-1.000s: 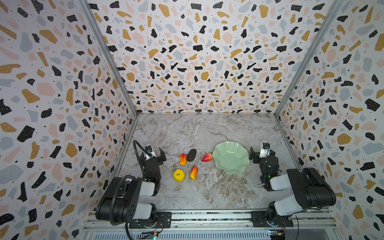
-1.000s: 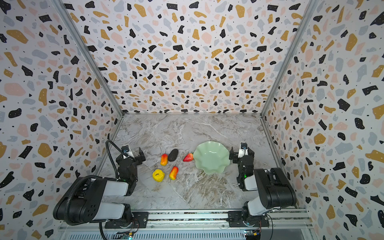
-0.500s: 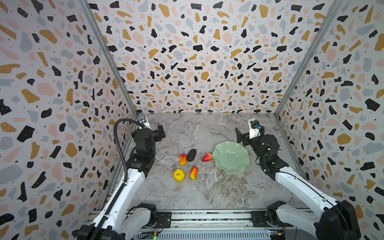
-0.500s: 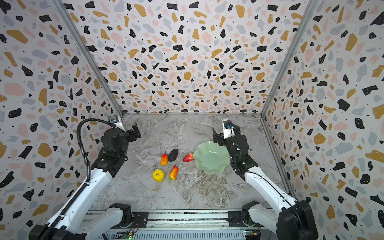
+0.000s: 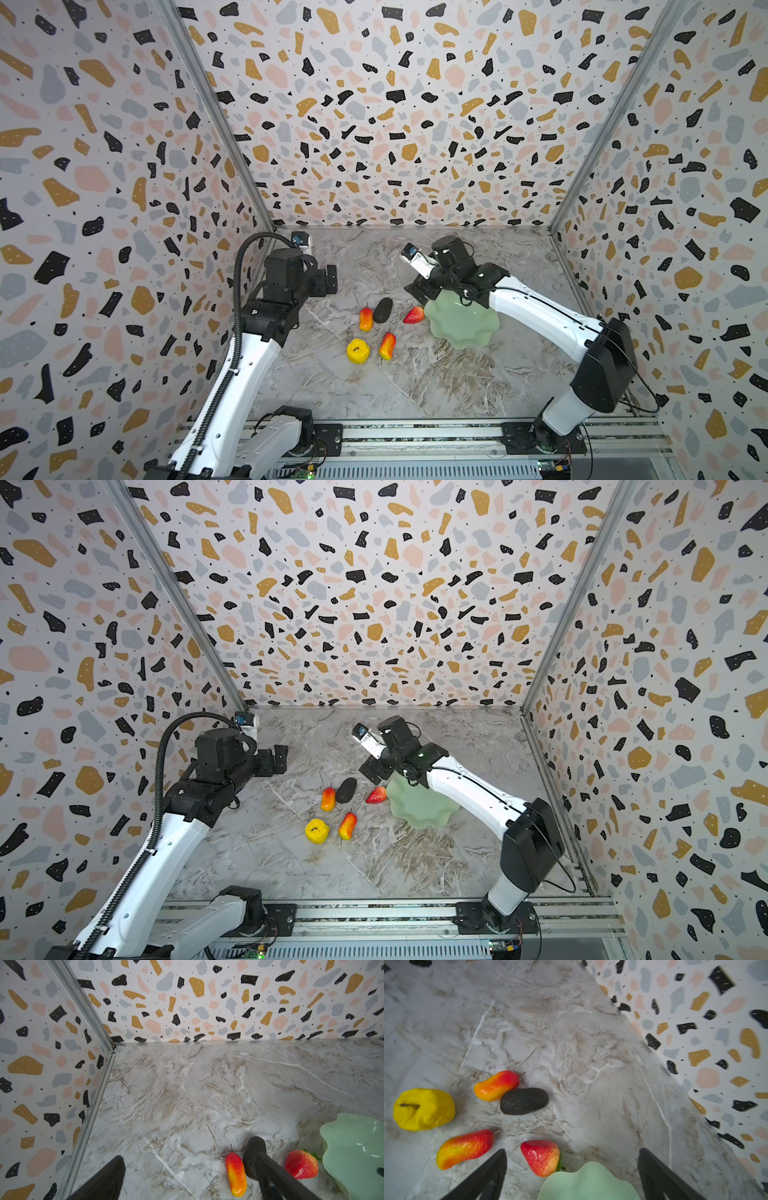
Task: Place and organize the fake fruits in the fruit bowl
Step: 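Move the right gripper from rest toward the dark avocado, then lower the right gripper and grasp the dark avocado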
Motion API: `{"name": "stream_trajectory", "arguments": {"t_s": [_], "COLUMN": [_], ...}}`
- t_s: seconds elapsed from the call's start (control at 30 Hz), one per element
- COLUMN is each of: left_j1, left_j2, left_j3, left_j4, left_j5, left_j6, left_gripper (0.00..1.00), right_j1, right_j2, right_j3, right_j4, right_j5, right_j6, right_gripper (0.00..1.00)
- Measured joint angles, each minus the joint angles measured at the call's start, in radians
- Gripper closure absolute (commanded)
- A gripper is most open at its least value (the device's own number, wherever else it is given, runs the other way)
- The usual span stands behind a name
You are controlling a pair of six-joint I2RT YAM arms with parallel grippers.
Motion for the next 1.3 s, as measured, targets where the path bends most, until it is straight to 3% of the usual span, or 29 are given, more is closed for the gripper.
{"name": "stream_trajectory", "arguments": {"t_s": [0.37,0.6,0.93,1.3], "left_j1": [0.0,0.0,0.0,0.0], "left_j2": [0.061,0.165,0.067,0.061], "left_j3": [0.111,0.255,0.057,-0.014], "left_j4": [-0.088,-0.157,-0.069,-0.016], "left_j5": [-0.031,-0.039,0.002,0.027], "left_j6": [-0.024,0.0,0.006,0.005], "left_gripper": [0.0,0.0,0.0,0.01], "right_j1": [0.11,0.094,0.049,0.066], "right_j2": [0.385,0.546,0.657,0.653], "right_j3": [0.325,0.442,0.546,0.445], "right_j4": [-0.181,-0.231,-0.251,-0.202], "right_j5": [-0.068,-0.076,-0.115,-0.163], "right_j6": [-0.022,0.128,0.369,0.43], "right_gripper": [0.01,0.01,0.01,0.01]}}
